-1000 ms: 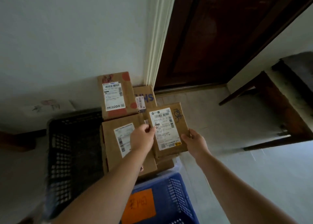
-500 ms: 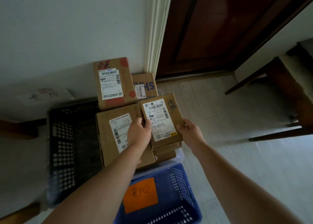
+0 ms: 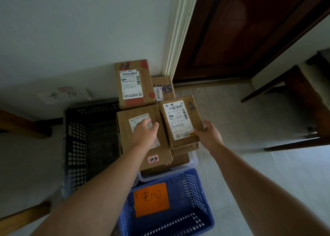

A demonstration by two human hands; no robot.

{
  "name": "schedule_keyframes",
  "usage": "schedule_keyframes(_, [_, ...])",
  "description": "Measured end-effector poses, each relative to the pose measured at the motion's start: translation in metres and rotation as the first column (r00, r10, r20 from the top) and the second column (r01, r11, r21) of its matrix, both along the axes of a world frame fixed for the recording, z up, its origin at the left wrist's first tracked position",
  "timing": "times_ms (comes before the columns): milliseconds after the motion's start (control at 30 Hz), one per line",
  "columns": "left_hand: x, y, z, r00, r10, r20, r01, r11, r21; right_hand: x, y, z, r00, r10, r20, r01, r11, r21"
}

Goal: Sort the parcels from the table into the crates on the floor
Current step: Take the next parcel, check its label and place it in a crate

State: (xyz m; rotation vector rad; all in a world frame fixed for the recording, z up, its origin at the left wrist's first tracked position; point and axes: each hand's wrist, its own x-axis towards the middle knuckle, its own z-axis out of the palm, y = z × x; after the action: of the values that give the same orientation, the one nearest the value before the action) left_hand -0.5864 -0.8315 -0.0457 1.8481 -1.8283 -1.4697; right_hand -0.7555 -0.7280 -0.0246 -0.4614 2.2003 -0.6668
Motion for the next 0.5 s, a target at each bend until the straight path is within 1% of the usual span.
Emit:
schedule_keyframes(167, [0.015,0.002,0.034,0.999,-0.014,-0.040,0.014,1.000,0.005,0.020,0.000,0.035,0.991,-0.054,-0.119,0.045,0.996,-0.075])
schedule_keyframes(267, [0.030,0.002,0.068,0.993,-0.042,-0.115,0.041,0.999,-0.008,0.046,-0.006,0.068,0.985,-0.050,-0.165,0.026,0.990,-0.141])
schedule_keyframes(333, [0.043,-0.001,0.094,0.985,-0.056,-0.164,0.058,0.998,0.006,0.066,-0.011,0.090,0.986,-0.049,-0.158,0.019,0.982,-0.186])
schedule_keyframes(400, [0.057,-0.006,0.119,0.975,-0.058,-0.213,0.061,0.998,0.010,0.086,-0.016,0.111,0.990,-0.097,-0.107,0.069,0.967,-0.244])
schedule_keyframes(500, [0.081,-0.012,0.155,0.963,-0.104,-0.248,0.096,0.994,-0.043,0.118,-0.020,0.140,0.984,-0.168,-0.056,0.142,0.938,-0.317])
